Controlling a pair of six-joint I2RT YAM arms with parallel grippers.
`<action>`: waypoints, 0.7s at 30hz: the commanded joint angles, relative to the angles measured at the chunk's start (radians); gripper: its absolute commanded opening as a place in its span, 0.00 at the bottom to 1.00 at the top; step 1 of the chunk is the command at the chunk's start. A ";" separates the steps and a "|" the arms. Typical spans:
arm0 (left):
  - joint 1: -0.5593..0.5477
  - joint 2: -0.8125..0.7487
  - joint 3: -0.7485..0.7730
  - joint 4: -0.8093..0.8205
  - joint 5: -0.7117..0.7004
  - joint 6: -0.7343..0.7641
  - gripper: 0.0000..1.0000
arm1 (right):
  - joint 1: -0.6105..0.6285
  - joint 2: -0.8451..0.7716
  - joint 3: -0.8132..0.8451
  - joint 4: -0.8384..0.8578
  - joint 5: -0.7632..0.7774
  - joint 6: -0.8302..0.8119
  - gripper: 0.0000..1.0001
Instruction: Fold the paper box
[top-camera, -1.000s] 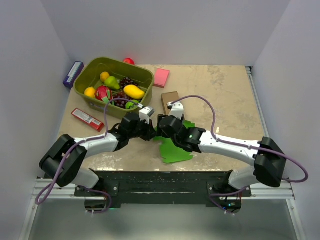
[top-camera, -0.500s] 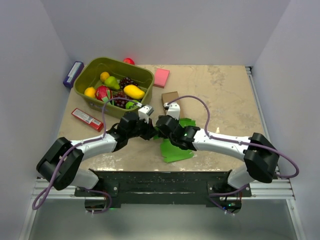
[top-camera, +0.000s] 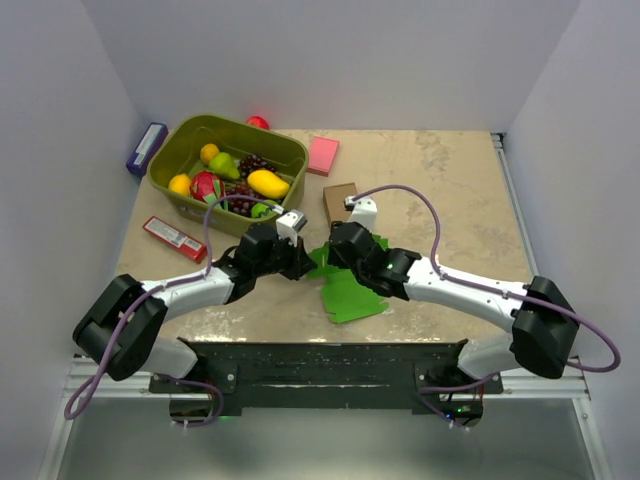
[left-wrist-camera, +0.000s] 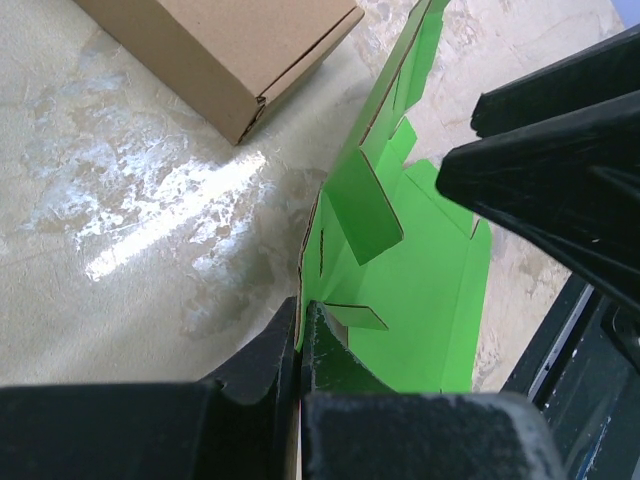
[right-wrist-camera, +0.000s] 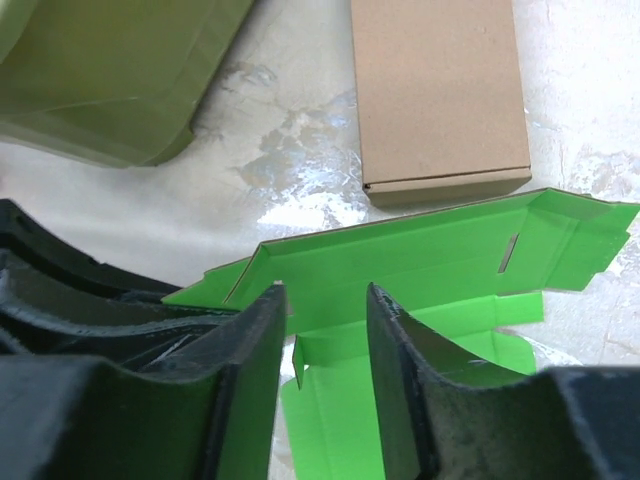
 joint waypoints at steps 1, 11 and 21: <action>0.003 -0.027 -0.009 0.018 0.006 0.025 0.00 | 0.003 -0.051 0.008 0.052 -0.025 -0.047 0.52; 0.004 -0.026 -0.006 0.021 0.009 0.022 0.00 | 0.004 0.058 0.075 0.050 -0.094 -0.044 0.54; 0.003 -0.029 -0.008 0.015 0.008 0.028 0.00 | 0.001 0.099 0.098 0.052 -0.088 -0.045 0.53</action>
